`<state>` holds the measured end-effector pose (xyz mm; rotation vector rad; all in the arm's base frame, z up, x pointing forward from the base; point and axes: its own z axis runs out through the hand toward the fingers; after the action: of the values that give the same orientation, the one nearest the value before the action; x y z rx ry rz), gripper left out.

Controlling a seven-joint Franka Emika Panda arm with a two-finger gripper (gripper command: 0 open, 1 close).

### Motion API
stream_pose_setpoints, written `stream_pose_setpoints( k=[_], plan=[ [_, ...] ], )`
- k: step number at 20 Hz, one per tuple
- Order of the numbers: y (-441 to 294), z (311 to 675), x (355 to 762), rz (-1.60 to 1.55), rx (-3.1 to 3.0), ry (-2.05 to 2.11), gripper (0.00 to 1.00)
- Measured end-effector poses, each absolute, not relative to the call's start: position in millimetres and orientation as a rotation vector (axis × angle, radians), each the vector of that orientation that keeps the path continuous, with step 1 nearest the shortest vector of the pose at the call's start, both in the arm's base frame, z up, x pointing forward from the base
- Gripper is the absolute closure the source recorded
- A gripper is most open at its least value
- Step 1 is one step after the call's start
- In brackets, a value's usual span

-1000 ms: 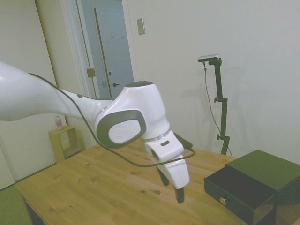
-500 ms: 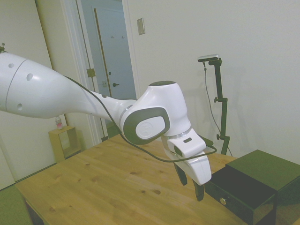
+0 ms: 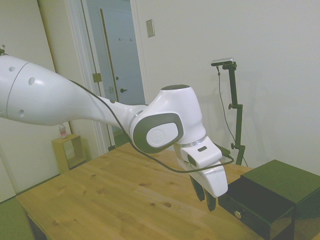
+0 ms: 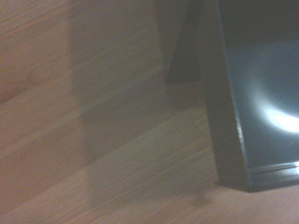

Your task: Close the top drawer

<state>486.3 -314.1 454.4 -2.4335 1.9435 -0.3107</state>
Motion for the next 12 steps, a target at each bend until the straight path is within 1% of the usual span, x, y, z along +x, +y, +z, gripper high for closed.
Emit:
stream_pose_setpoints(
  k=[7,12],
  plan=[
    [-338.8,458.3,471.2,-0.315,-2.384,2.013,1.0],
    [-350.8,469.9,475.5,-0.337,-2.365,2.033,1.0]
  ],
)
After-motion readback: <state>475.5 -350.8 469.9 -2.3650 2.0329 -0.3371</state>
